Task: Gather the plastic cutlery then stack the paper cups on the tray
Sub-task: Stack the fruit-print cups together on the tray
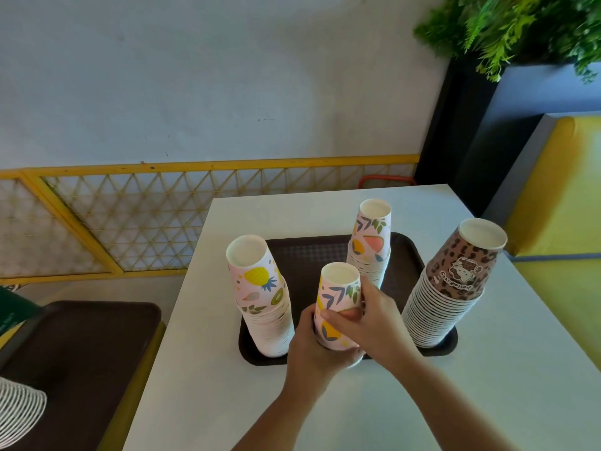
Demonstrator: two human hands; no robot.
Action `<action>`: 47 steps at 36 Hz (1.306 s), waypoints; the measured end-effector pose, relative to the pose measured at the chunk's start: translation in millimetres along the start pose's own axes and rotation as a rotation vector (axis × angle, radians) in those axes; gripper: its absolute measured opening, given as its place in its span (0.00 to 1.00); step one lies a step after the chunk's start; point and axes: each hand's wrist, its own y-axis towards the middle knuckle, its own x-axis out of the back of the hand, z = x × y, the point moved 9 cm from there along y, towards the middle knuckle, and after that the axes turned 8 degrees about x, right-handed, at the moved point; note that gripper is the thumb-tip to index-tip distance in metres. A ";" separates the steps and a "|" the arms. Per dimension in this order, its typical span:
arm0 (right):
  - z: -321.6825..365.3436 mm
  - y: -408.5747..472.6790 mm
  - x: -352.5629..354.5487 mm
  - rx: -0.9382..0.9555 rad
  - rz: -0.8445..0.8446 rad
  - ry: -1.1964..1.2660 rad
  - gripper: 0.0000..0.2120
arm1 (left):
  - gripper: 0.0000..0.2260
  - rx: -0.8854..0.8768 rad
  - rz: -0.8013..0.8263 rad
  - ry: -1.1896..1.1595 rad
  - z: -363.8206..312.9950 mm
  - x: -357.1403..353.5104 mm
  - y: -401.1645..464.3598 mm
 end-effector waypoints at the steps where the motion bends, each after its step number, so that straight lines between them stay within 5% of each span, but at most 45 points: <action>1: 0.9 0.3 1.5 -0.001 -0.007 0.002 0.21 | 0.39 -0.005 0.018 0.005 0.3 -1.3 -0.7; 13: 19.0 16.6 24.7 0.056 -0.070 0.010 0.18 | 0.34 0.013 0.048 0.009 7.0 0.3 -5.0; 23: 92.1 58.2 114.1 0.337 -0.517 0.073 0.23 | 0.31 0.011 0.019 0.032 6.0 2.2 -4.4; 28: 85.4 76.9 123.2 0.325 -0.634 0.008 0.26 | 0.30 0.008 0.010 0.036 5.4 3.3 -2.6; 40: 18.5 85.3 87.5 0.041 -0.453 -0.040 0.34 | 0.31 -0.014 -0.002 0.042 -4.3 4.7 -2.1; 47: 35.2 32.9 73.6 0.157 -0.365 -0.008 0.37 | 0.32 -0.067 -0.028 0.039 -16.4 3.4 -1.8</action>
